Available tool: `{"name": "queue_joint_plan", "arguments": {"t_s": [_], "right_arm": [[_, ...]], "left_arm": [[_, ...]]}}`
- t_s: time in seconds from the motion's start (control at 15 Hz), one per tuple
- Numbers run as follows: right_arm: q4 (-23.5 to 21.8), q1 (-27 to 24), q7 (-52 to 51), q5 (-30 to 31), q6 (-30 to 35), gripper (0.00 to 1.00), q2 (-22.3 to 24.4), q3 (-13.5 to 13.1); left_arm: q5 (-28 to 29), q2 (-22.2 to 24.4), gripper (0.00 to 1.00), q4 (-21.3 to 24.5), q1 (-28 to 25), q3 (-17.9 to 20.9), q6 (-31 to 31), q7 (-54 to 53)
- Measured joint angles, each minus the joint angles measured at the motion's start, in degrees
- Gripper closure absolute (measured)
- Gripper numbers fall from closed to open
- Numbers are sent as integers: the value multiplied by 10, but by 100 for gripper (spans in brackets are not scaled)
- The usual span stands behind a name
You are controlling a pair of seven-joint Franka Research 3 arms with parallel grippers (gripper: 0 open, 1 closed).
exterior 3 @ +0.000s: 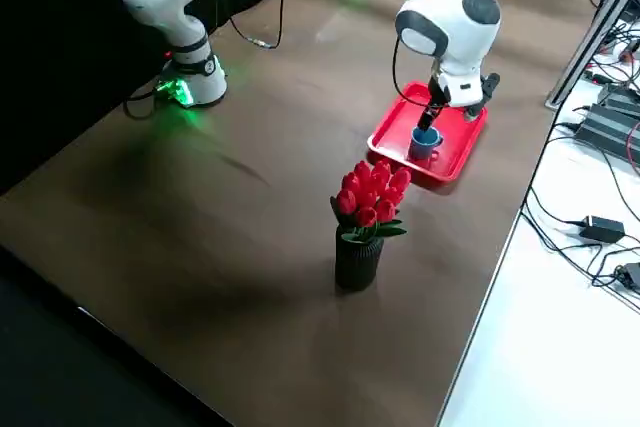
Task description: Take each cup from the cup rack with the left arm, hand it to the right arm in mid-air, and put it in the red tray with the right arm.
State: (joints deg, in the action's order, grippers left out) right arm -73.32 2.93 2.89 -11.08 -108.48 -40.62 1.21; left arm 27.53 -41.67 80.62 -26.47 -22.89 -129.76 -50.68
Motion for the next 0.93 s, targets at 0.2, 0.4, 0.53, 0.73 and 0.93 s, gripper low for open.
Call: {"name": "queue_joint_plan", "arguments": {"t_s": [0.2,0.4,0.53,0.73,0.93], "right_arm": [[8,-1,0,84,4,0,36,0],[8,-3,-1,117,56,0,75,0],[7,-9,-7,119,66,0,91,0],[9,-33,-26,120,76,0,126,-1],[9,-80,-81,120,140,0,195,-2]], "left_arm": [[0,-1,0,-1,5,0,-8,5],[0,-6,0,-1,8,0,-24,6],[0,-13,0,-2,11,1,-32,10],[0,-20,0,-3,13,1,-40,11],[0,-21,0,-3,13,11,-40,10]]}}
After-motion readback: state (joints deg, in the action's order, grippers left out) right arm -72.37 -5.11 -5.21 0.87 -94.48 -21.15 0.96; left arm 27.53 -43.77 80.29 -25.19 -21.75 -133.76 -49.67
